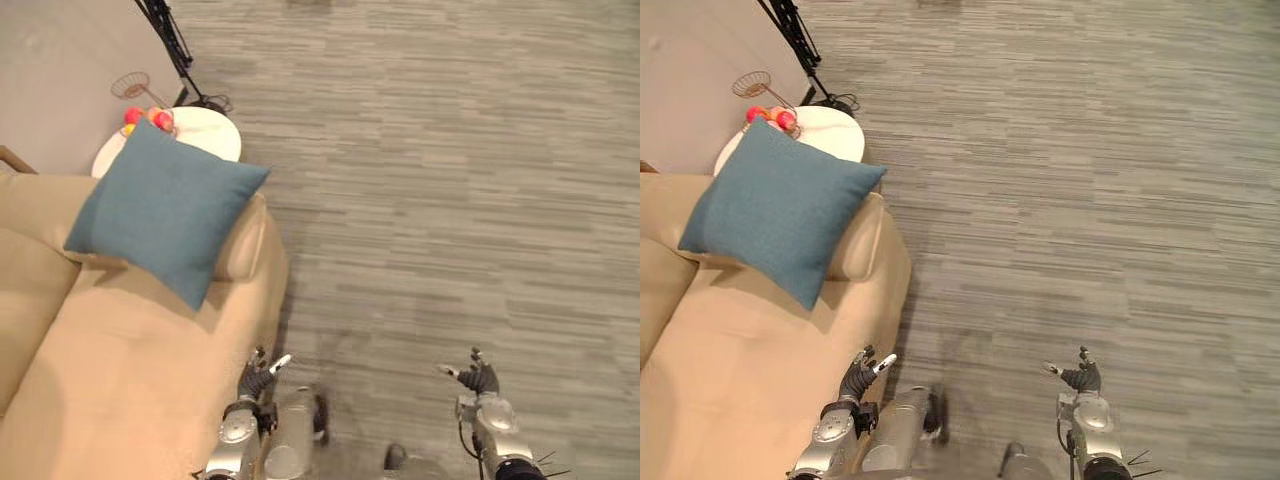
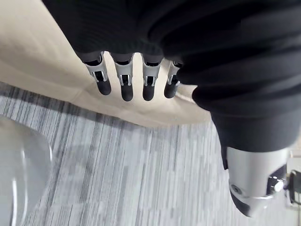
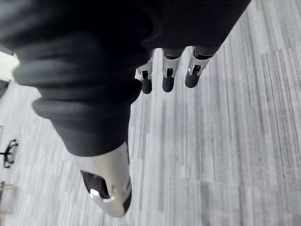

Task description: Pick up cushions and gather them together orderly.

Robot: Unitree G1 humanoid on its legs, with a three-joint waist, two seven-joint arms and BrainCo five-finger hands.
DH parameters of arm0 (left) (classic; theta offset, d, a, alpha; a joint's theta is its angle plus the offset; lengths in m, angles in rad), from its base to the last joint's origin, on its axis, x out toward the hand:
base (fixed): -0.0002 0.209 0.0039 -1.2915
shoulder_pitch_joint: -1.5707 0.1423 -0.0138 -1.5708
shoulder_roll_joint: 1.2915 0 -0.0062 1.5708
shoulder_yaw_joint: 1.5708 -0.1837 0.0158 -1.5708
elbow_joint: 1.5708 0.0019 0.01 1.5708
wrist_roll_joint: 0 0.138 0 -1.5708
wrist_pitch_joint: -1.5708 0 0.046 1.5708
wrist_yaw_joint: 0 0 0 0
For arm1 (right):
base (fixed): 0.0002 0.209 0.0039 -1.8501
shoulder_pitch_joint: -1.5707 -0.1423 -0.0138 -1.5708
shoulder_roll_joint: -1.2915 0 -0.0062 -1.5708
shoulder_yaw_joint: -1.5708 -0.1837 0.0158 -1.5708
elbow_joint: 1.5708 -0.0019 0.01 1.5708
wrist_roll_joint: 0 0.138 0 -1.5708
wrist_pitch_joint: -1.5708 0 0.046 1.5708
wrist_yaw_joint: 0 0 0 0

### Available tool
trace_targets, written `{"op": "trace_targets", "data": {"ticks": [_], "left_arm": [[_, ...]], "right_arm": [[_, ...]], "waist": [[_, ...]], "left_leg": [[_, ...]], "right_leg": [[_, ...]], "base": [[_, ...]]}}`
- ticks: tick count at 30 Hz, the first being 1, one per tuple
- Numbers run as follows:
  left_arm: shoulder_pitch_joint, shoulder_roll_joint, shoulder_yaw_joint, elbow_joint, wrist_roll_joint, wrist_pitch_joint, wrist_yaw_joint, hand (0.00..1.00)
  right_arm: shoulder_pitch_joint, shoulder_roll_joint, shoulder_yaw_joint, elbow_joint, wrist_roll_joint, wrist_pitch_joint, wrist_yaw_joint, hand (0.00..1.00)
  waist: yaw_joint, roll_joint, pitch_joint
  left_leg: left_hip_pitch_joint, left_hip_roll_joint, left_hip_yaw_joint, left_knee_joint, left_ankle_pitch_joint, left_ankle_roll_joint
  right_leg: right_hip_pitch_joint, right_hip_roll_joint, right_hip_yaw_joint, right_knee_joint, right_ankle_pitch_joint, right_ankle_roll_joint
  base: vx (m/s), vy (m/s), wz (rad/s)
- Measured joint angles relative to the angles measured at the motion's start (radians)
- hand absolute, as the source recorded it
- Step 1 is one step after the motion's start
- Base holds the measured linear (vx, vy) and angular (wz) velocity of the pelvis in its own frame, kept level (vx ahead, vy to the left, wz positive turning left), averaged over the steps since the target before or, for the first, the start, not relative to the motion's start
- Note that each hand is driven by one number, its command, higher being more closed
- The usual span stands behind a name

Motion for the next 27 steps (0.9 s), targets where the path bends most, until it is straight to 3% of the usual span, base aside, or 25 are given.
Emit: {"op": "trace_targets", "data": {"ticks": [1, 3, 4, 6, 7, 8, 9, 10, 12, 14, 15, 16, 17, 18, 19, 20, 21, 23, 24, 25, 26, 27], "left_arm": [[0.001, 0.0, 0.015, -0.002, 0.0, -0.001, 0.0, 0.0], [0.015, 0.006, 0.049, -0.003, -0.006, 0.002, 0.0, 0.0], [0.029, 0.004, 0.053, -0.003, -0.008, 0.003, -0.001, 0.0], [0.059, 0.002, 0.053, -0.002, -0.008, 0.003, -0.001, 0.0], [0.081, 0.014, 0.053, 0.002, -0.008, 0.01, -0.003, 0.0], [0.085, 0.019, 0.053, 0.002, -0.009, 0.017, -0.002, 0.0], [0.087, 0.021, 0.054, 0.002, -0.009, 0.017, 0.0, 0.0], [0.095, 0.02, 0.057, 0.001, -0.009, 0.018, 0.003, 0.0], [0.089, 0.019, 0.064, -0.001, -0.009, 0.017, 0.003, 0.0], [0.068, 0.017, 0.071, -0.003, -0.01, 0.017, 0.005, 0.0], [0.043, 0.015, 0.07, -0.002, -0.01, 0.016, 0.006, 0.0], [0.019, 0.012, 0.07, -0.003, -0.01, 0.016, 0.007, 0.0], [0.012, 0.012, 0.07, -0.003, -0.011, 0.014, 0.007, 0.0], [0.007, -0.021, 0.08, 0.002, -0.021, 0.016, 0.011, 0.0], [0.015, -0.037, 0.083, -0.006, -0.026, 0.012, 0.007, 0.0], [0.015, -0.045, 0.083, -0.006, -0.028, 0.012, 0.007, 0.0], [0.013, -0.062, 0.083, -0.01, -0.029, 0.011, 0.006, 0.0], [0.013, -0.069, 0.079, -0.026, -0.03, 0.007, 0.002, 0.0], [0.017, -0.064, 0.078, -0.03, -0.03, 0.001, 0.002, 0.0], [0.02, -0.061, 0.075, -0.03, -0.03, 0.0, 0.002, 0.0], [0.024, -0.052, 0.062, -0.03, -0.03, 0.0, 0.002, 0.0], [0.03, -0.045, 0.054, -0.028, -0.029, 0.001, 0.003, 0.0]], "right_arm": [[-0.004, 0.001, 0.006, -0.001, 0.0, -0.001, 0.0, 0.0], [-0.024, 0.006, 0.017, 0.003, -0.004, 0.0, -0.001, 0.0], [-0.03, 0.006, 0.016, 0.013, -0.006, -0.002, -0.001, 0.0], [-0.032, 0.007, 0.017, 0.027, -0.024, -0.002, 0.001, 0.0], [-0.028, 0.018, 0.016, 0.034, -0.038, -0.002, 0.002, 0.0], [-0.007, 0.018, 0.017, 0.042, -0.053, 0.002, 0.003, 0.0], [0.005, 0.019, 0.018, 0.046, -0.055, 0.005, 0.003, 0.0], [0.035, 0.019, 0.023, 0.051, -0.061, 0.01, 0.008, 0.0], [0.056, 0.021, 0.029, 0.052, -0.061, 0.013, 0.021, 0.0], [0.07, 0.022, 0.027, 0.045, -0.061, 0.014, 0.021, 0.0], [0.087, 0.023, 0.018, 0.033, -0.06, 0.014, 0.02, 0.0], [0.101, 0.023, 0.006, 0.03, -0.058, 0.015, 0.018, 0.0], [0.112, 0.023, 0.006, 0.026, -0.055, 0.015, 0.017, 0.0], [0.117, 0.012, 0.003, 0.027, -0.049, 0.022, 0.018, 0.0], [0.106, 0.016, -0.015, 0.0, -0.041, 0.02, 0.017, 0.0], [0.102, 0.016, -0.016, -0.018, -0.039, 0.017, 0.016, 0.0], [0.1, 0.015, -0.026, -0.046, -0.039, 0.006, 0.016, 0.0], [0.097, 0.02, -0.033, -0.057, -0.015, 0.003, 0.007, 0.0], [0.085, 0.026, -0.034, -0.056, -0.001, -0.005, -0.002, 0.0], [0.079, 0.027, -0.034, -0.056, 0.002, -0.007, -0.002, 0.0], [0.067, 0.024, -0.042, -0.059, 0.016, -0.01, -0.002, 0.0], [0.067, 0.019, -0.065, -0.062, 0.025, -0.009, -0.002, 0.0]], "waist": [[0.0, -0.004, -0.002], [0.005, -0.012, -0.002], [0.018, -0.017, -0.004], [0.028, -0.031, -0.012], [0.013, -0.058, -0.02], [-0.005, -0.062, -0.02], [-0.007, -0.062, -0.021], [-0.007, -0.054, -0.029], [-0.008, -0.047, -0.038], [-0.028, -0.044, -0.044], [-0.036, -0.041, -0.043], [-0.035, -0.047, -0.046], [-0.03, -0.054, -0.049], [-0.016, -0.006, -0.058], [-0.002, 0.004, -0.067], [-0.003, 0.003, -0.067], [-0.009, -0.005, -0.061], [-0.006, -0.008, -0.059], [-0.001, -0.022, -0.057], [0.001, -0.027, -0.058], [-0.004, -0.027, -0.058], [-0.008, -0.011, -0.067]], "left_leg": [[-0.002, -0.011, -0.002, -0.001, -0.002, 0.004], [-0.018, -0.01, 0.01, 0.098, -0.055, 0.063], [0.019, -0.012, 0.017, 0.102, -0.092, 0.071], [0.12, -0.04, 0.008, 0.037, -0.172, 0.06], [0.185, -0.087, -0.025, 0.0, -0.184, 0.069], [0.235, -0.108, -0.073, -0.012, -0.195, 0.077], [0.264, -0.115, -0.097, -0.021, -0.196, 0.078], [0.322, -0.118, -0.15, -0.037, -0.196, 0.079], [0.362, -0.121, -0.25, -0.054, -0.196, 0.079], [0.367, -0.121, -0.362, -0.051, -0.196, 0.078], [0.364, -0.125, -0.45, -0.036, -0.201, 0.059], [0.359, -0.136, -0.528, 0.002, -0.225, 0.001], [0.362, -0.141, -0.554, 0.018, -0.244, -0.029], [0.348, -0.101, -0.594, 0.055, -0.267, -0.08], [0.327, -0.075, -0.574, 0.066, -0.236, -0.139], [0.317, -0.064, -0.554, 0.067, -0.216, -0.172], [0.29, -0.03, -0.472, 0.077, -0.183, -0.231], [0.249, 0.045, -0.301, 0.113, -0.197, -0.211], [0.222, 0.084, -0.165, 0.113, -0.212, -0.182], [0.214, 0.092, -0.114, 0.099, -0.212, -0.177], [0.2, 0.105, -0.01, 0.03, -0.19, -0.154], [0.198, 0.119, 0.098, -0.046, -0.098, -0.097]], "right_leg": [[0.0, -0.004, 0.002, -0.002, 0.013, -0.009], [0.02, -0.014, 0.01, 0.048, 0.045, 0.024], [0.01, -0.03, 0.024, 0.147, 0.036, 0.046], [-0.089, -0.071, 0.063, 0.463, 0.053, 0.128], [-0.215, -0.129, 0.091, 0.768, 0.099, 0.163], [-0.277, -0.146, 0.082, 0.927, 0.059, 0.118], [-0.306, -0.15, 0.079, 0.971, 0.031, 0.088], [-0.374, -0.144, 0.05, 0.964, -0.022, 0.033], [-0.461, -0.096, 0.065, 0.844, -0.063, 0.006], [-0.512, -0.032, 0.146, 0.669, -0.073, 0.016], [-0.53, 0.015, 0.258, 0.502, -0.052, 0.042], [-0.518, 0.027, 0.341, 0.324, 0.018, 0.059], [-0.507, 0.022, 0.36, 0.251, 0.106, 0.055], [-0.476, 0.031, 0.29, 0.27, 0.156, 0.019], [-0.459, 0.021, 0.239, 0.268, 0.136, -0.002], [-0.444, 0.011, 0.207, 0.263, 0.127, -0.01], [-0.392, -0.014, 0.135, 0.239, 0.108, -0.025], [-0.303, -0.021, 0.064, 0.175, 0.101, -0.036], [-0.25, -0.031, 0.017, 0.133, 0.101, -0.036], [-0.238, -0.04, -0.003, 0.122, 0.101, -0.036], [-0.221, -0.05, -0.044, 0.108, 0.101, -0.035], [-0.207, -0.051, -0.088, 0.096, 0.094, -0.012]], "base": [[0.56, 0.176, 0.54], [0.5, 0.177, 0.47], [0.58, 0.216, 0.26], [0.47, 0.161, 0.29], [0.46, 0.094, 1.0], [0.56, 0.044, 1.22], [0.48, -0.029, 1.34], [0.47, -0.033, 1.08], [0.42, -0.071, 1.2], [0.46, -0.196, 1.73], [0.53, -0.318, 2.55], [0.44, -0.304, 2.32], [0.51, -0.381, 2.12], [0.4, -0.321, 1.58], [0.44, -0.378, 1.44], [0.31, -0.315, 1.58], [0.34, -0.339, 1.81], [0.19, -0.171, 1.79], [0.1, -0.051, 1.21], [0.12, -0.033, 1.29], [0.07, 0.051, 1.1], [0.08, 0.071, 1.08]]}}
